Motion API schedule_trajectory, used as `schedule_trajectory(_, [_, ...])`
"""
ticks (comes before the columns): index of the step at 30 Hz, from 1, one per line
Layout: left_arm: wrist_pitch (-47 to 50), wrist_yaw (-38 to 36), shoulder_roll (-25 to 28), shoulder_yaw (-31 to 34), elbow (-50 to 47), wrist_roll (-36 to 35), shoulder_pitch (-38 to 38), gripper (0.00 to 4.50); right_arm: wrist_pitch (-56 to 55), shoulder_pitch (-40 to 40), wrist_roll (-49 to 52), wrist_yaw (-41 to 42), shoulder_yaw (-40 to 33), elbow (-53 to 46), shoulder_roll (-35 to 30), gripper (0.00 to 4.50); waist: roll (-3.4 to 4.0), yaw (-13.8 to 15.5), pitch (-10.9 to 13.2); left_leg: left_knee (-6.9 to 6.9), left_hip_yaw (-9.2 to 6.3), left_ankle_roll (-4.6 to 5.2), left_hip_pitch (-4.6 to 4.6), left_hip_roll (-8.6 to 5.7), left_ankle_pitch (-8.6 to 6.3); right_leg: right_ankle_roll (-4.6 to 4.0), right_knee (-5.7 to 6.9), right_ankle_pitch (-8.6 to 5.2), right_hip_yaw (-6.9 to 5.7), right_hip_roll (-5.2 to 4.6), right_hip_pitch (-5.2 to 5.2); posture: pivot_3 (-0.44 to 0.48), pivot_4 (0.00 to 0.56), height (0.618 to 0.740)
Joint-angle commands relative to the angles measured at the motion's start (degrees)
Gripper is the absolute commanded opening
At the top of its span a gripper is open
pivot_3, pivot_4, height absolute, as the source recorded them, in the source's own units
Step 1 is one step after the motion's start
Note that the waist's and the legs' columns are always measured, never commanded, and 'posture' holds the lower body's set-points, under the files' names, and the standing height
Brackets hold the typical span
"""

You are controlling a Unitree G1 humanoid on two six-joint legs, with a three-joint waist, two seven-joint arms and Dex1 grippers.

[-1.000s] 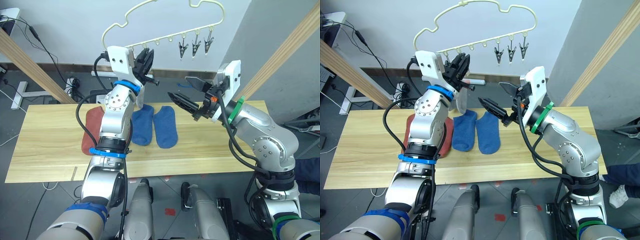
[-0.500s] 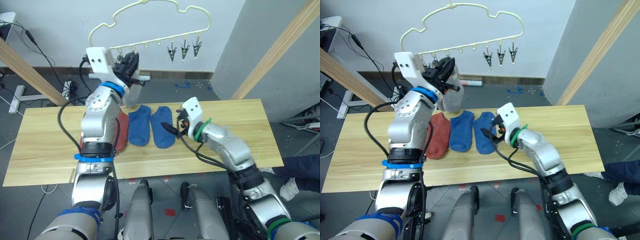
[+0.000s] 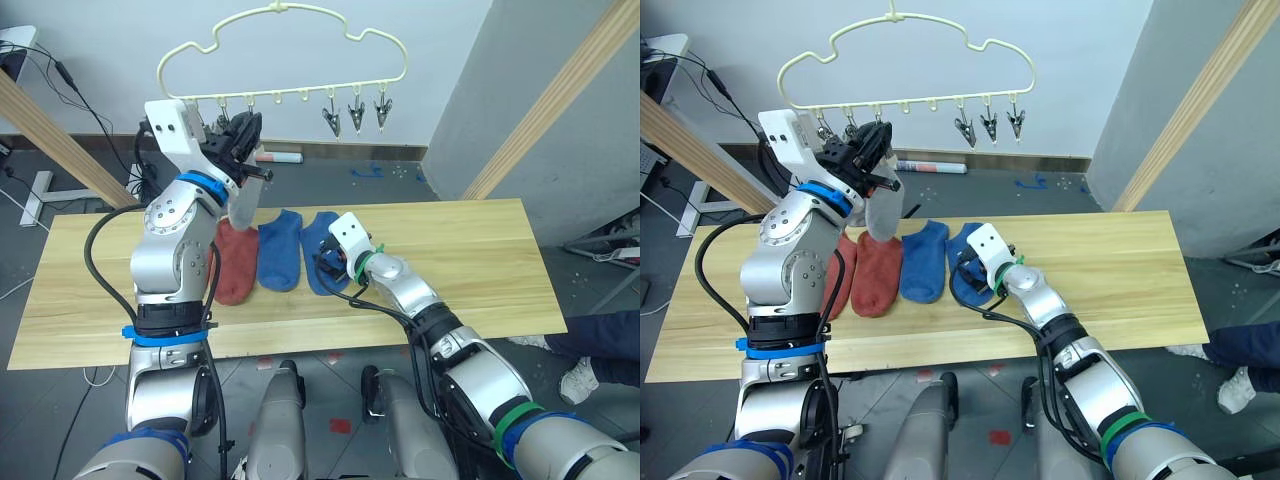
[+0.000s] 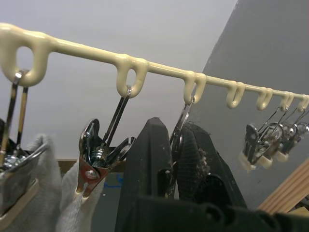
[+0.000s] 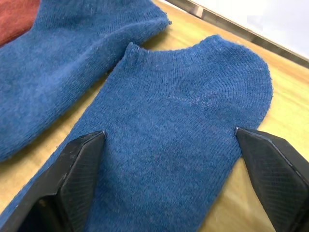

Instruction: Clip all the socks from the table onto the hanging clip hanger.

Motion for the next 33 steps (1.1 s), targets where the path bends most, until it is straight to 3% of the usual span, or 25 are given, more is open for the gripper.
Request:
schedule_trajectory(1, [0.8, 0.4, 1.0, 0.7, -1.1, -0.1, 0.9, 0.17, -1.1, 2.2, -1.3, 2.1, -0.3, 3.3, 0.2, 3.67, 0.0, 0.0, -0.1, 0.0, 0.0, 0.0, 0.02, 0.0, 0.0, 0.0, 0.01, 0.0, 0.01, 0.0, 0.02, 0.236, 0.359, 0.74])
schedule_trajectory(6, [1.0, 0.5, 0.9, 0.6, -1.3, -0.1, 1.2, 0.17, -2.3, 5.0, -2.4, 4.4, -0.7, 1.6, -1.8, 1.93, -0.03, 0.0, -0.3, 0.01, 0.03, 0.01, 0.08, -0.01, 0.01, 0.0, 0.0, 0.0, 0.04, 0.01, 0.07, 0.236, 0.359, 0.74])
schedule_trajectory(12, [2.5, 0.3, 0.3, 0.8, -0.1, -1.3, 1.0, 0.17, -6.4, 10.7, -4.1, 7.6, -0.5, -8.3, -6.6, 0.02, -0.04, 0.3, -0.4, 0.01, 0.03, 0.01, 0.07, -0.04, 0.01, 0.01, -0.01, 0.0, 0.07, -0.01, 0.1, 0.222, 0.36, 0.74])
schedule_trajectory(17, [13.7, 2.9, -3.1, 6.4, 0.7, -12.4, -0.3, 0.17, -6.0, 17.9, 0.1, 13.3, -2.5, -28.5, -10.8, 0.02, -0.04, 0.4, -0.4, 0.0, 0.01, 0.01, 0.0, -0.04, 0.01, 0.01, -0.06, -0.01, 0.06, -0.01, 0.07, 0.199, 0.36, 0.74])
schedule_trajectory(23, [30.9, 6.5, -3.4, 14.3, 3.7, -27.7, -2.2, 0.17, -1.3, 22.3, 2.0, 18.9, -1.9, -49.6, -16.3, 0.02, -0.04, -0.9, -0.4, -0.02, -0.01, -0.01, 0.14, 0.02, 0.02, 0.02, 0.01, -0.01, 0.08, 0.06, 0.08, 0.179, 0.358, 0.74])
schedule_trajectory(26, [35.4, 9.1, -4.3, 16.7, 3.8, -33.7, -4.0, 0.17, 1.8, 20.8, 1.2, 18.8, -1.2, -54.3, -17.0, 0.02, -0.05, -1.2, -0.4, -0.01, -0.04, -0.05, 0.31, 0.02, 0.04, 0.02, 0.02, -0.01, 0.07, 0.07, 0.24, 0.169, 0.354, 0.74])
schedule_trajectory(33, [37.4, 11.6, -4.9, 16.0, 2.6, -38.2, -4.5, 0.17, 6.7, 15.6, -0.9, 17.0, 0.3, -57.0, -14.6, 0.02, -0.06, -1.2, -0.4, -0.01, -0.04, -0.06, 0.37, -0.03, 0.05, 0.02, -0.04, -0.02, 0.08, 0.02, 0.34, 0.165, 0.347, 0.74])
